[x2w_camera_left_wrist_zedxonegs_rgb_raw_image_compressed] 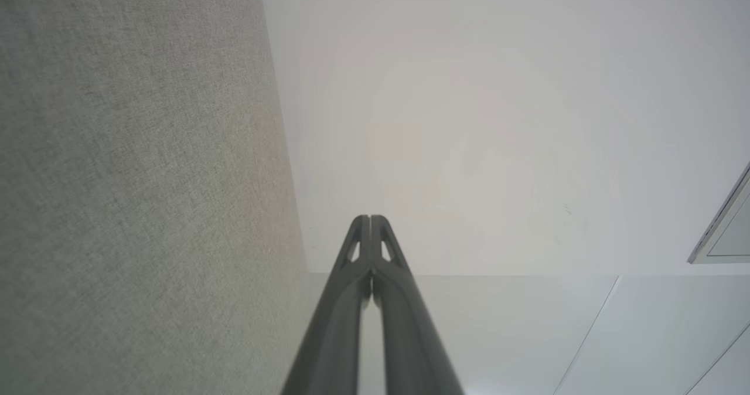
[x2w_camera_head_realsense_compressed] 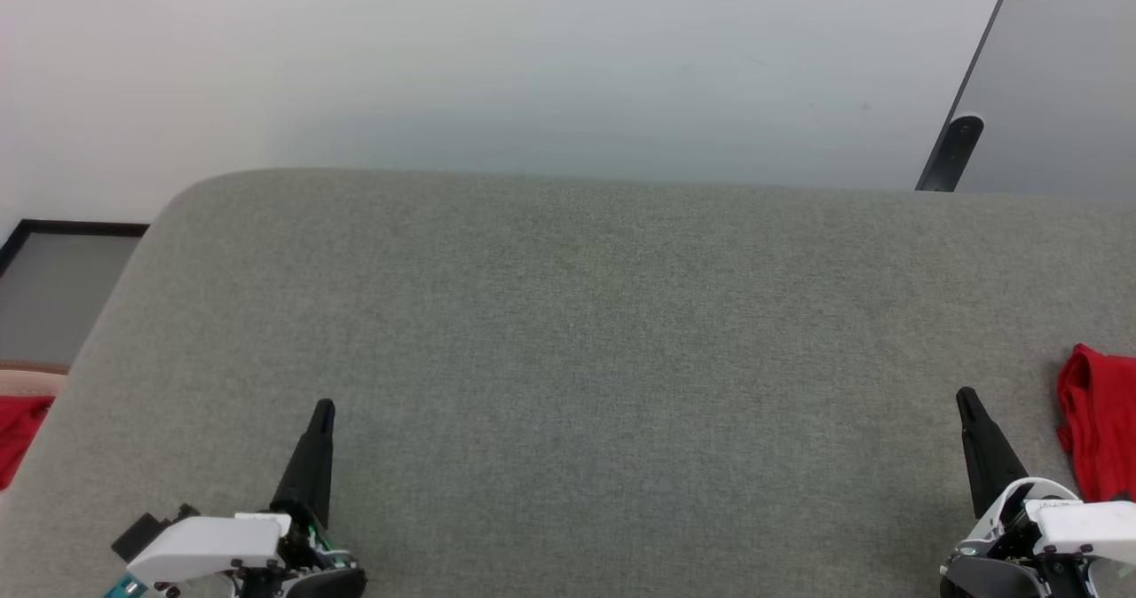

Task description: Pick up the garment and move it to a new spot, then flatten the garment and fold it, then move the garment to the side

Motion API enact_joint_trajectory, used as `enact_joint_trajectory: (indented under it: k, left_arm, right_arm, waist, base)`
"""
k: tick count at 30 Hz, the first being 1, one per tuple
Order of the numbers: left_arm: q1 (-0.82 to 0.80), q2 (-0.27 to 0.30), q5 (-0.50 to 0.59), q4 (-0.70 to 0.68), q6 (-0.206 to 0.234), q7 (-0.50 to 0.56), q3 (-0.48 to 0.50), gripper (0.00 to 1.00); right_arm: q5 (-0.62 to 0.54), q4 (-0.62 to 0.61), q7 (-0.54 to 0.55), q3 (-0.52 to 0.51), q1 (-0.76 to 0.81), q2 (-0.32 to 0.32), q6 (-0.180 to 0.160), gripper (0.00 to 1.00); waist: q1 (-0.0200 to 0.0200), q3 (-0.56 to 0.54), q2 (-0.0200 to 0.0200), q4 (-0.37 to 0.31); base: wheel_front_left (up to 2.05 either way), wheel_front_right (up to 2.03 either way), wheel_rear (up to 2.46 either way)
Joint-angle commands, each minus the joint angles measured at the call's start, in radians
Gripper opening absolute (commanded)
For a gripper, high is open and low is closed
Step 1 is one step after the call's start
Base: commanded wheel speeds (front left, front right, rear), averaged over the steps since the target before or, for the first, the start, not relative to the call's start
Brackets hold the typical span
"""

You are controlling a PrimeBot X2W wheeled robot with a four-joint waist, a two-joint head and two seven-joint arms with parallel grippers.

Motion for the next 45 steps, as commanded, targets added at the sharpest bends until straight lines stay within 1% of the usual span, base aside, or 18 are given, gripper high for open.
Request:
enact_joint_trajectory:
  k: [1,45]
  left_arm:
    - [-0.010,0.001,-0.003,0.001,-0.007,0.002,0.002,0.00]
    - [-0.010,0.001,-0.003,0.001,-0.007,0.001,0.002,0.00]
  right_arm:
    - [0.005,0.001,0.000,0.004,-0.002,0.004,0.001,0.00]
    - [0.005,0.001,0.000,0.004,-0.002,0.003,0.001,0.00]
  waist:
    - [0.0000,0.000,-0.0001,0.000]
    - [0.0000,0.000,-0.0001,0.000]
  base:
    - [0.00,0.00,0.00]
    - [0.00,0.00,0.00]
